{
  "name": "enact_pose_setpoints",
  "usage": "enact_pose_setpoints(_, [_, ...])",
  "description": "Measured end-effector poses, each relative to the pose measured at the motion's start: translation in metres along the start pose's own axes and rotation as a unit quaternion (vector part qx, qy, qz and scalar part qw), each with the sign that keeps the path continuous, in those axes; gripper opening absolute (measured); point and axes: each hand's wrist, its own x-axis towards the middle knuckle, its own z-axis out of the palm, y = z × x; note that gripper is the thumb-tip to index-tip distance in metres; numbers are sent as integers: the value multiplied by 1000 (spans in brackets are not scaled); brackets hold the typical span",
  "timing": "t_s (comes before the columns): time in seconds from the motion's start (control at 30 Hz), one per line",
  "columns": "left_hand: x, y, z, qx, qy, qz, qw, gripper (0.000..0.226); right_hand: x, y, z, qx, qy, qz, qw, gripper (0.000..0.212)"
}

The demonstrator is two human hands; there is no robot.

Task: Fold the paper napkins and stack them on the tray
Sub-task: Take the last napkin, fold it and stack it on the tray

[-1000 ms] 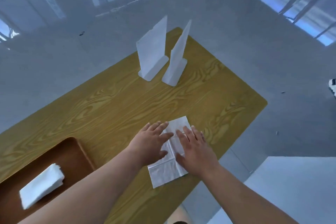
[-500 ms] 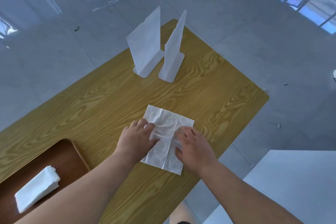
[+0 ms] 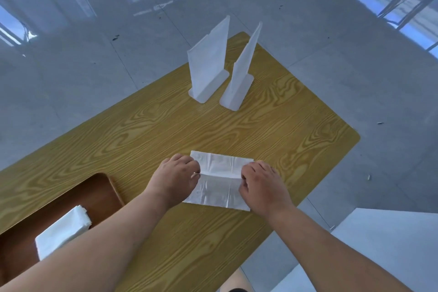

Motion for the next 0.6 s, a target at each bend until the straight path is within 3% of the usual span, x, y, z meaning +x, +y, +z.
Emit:
enact_pose_setpoints(0.1, [-10, -2, -30, -126, 21, -67, 990, 7, 4, -15, -18, 104, -7, 50, 993, 10])
enact_pose_setpoints(0.2, [-21, -6, -66, -239, 49, -152, 958, 3, 14, -43, -33, 198, -40, 84, 976, 14])
enact_pose_setpoints(0.3, [-35, -13, -99, -280, 63, -164, 944, 13, 23, -82, -40, 267, -105, 83, 954, 49])
enact_pose_setpoints(0.4, [-57, -27, -120, -299, 89, -181, 933, 16, 32, -128, -36, 289, -117, 63, 948, 41])
enact_pose_setpoints(0.47, [-74, -43, -123, -257, 148, -205, 933, 24, 39, -155, -33, 391, -141, 86, 905, 48])
enact_pose_setpoints(0.53, [-100, -67, -121, -225, 201, -276, 912, 46, 44, -180, -29, 505, -183, 109, 837, 66])
enact_pose_setpoints(0.6, [-128, -89, -118, -233, 184, -362, 884, 68, 46, -203, -26, 549, -203, 113, 803, 78])
